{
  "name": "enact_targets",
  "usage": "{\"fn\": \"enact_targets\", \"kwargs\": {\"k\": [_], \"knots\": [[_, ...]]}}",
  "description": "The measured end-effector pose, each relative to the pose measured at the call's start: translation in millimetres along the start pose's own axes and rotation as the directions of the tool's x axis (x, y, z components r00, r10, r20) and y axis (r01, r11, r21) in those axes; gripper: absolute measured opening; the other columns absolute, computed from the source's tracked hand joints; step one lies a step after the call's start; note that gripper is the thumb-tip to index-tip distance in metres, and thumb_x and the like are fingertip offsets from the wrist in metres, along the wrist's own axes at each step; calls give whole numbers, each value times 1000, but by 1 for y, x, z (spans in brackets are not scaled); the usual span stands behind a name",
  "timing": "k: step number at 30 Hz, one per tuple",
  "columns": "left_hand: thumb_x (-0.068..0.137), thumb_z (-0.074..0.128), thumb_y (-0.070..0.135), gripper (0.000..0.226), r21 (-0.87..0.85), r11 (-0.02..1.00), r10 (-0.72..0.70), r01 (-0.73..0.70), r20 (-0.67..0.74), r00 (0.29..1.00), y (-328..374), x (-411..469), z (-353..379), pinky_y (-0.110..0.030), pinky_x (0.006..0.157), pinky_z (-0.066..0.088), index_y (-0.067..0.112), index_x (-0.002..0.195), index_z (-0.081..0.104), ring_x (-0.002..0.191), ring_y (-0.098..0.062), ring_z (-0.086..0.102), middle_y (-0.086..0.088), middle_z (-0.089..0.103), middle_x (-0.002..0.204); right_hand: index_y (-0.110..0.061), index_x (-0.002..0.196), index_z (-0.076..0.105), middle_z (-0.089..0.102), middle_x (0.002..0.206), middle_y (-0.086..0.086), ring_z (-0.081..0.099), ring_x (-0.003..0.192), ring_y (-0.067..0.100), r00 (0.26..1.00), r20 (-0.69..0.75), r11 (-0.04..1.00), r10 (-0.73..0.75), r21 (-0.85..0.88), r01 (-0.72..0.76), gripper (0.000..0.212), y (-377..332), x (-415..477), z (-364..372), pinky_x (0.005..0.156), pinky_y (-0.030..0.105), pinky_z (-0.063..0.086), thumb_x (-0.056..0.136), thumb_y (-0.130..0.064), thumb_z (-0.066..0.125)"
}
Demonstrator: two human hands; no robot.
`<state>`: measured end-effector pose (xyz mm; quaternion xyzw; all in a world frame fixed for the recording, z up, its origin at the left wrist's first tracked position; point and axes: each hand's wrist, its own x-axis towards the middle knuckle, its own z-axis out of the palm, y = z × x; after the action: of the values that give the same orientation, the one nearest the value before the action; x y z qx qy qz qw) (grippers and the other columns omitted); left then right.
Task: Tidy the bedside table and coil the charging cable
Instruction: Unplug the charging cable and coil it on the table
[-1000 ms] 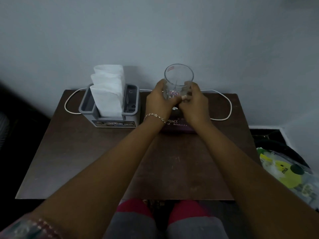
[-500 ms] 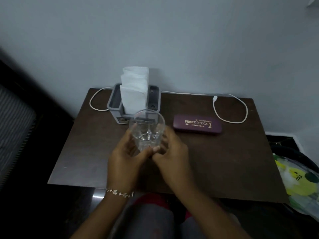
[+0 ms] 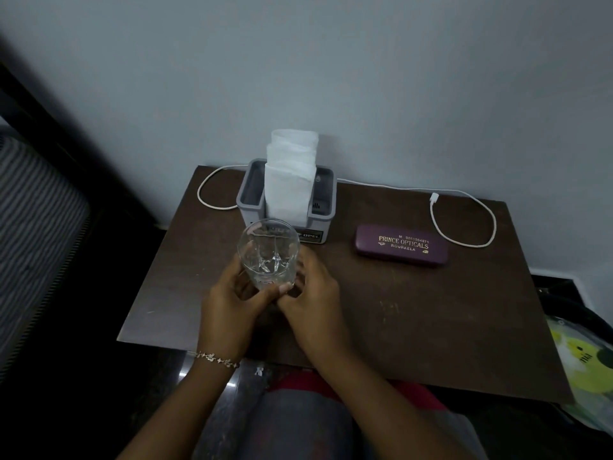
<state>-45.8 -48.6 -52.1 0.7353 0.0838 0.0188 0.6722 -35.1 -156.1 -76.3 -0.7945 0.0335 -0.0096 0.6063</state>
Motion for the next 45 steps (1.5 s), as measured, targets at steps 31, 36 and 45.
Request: {"fn": "enact_targets", "kwargs": {"k": [31, 36, 45], "knots": [[82, 65, 11, 6, -144, 988, 82, -51, 217, 973, 42, -13, 123, -18, 63, 49, 15, 86, 68, 66, -10, 63, 1, 67, 70, 6, 100, 64, 62, 105, 29, 57, 102, 41, 685, -721, 828, 108, -316, -463, 37, 79, 94, -248, 88, 37, 39, 86, -29, 65], [83, 65, 10, 6, -131, 987, 122, -97, 196, 973, 49, 19, 165, -21, 64, 52, 15, 85, 68, 67, -8, 63, 6, 67, 70, 5, 88, 70, 67, 97, 28, 61, 94, 41, 734, -667, 813, 128, -353, -463, 19, 79, 108, -259, 84, 40, 48, 81, -10, 62], [81, 63, 2, 56, 324, 834, 372, -447, 269, 888, 63, 86, 232, -9, 102, 24, 11, 134, 46, 126, -14, 44, -6, 51, 135, -17, 80, 66, 65, 64, 0, 66, 59, 16, 713, -697, 989, -77, -144, -35, 7, -10, 75, -273, 68, 37, 59, 85, -13, 63]]}}
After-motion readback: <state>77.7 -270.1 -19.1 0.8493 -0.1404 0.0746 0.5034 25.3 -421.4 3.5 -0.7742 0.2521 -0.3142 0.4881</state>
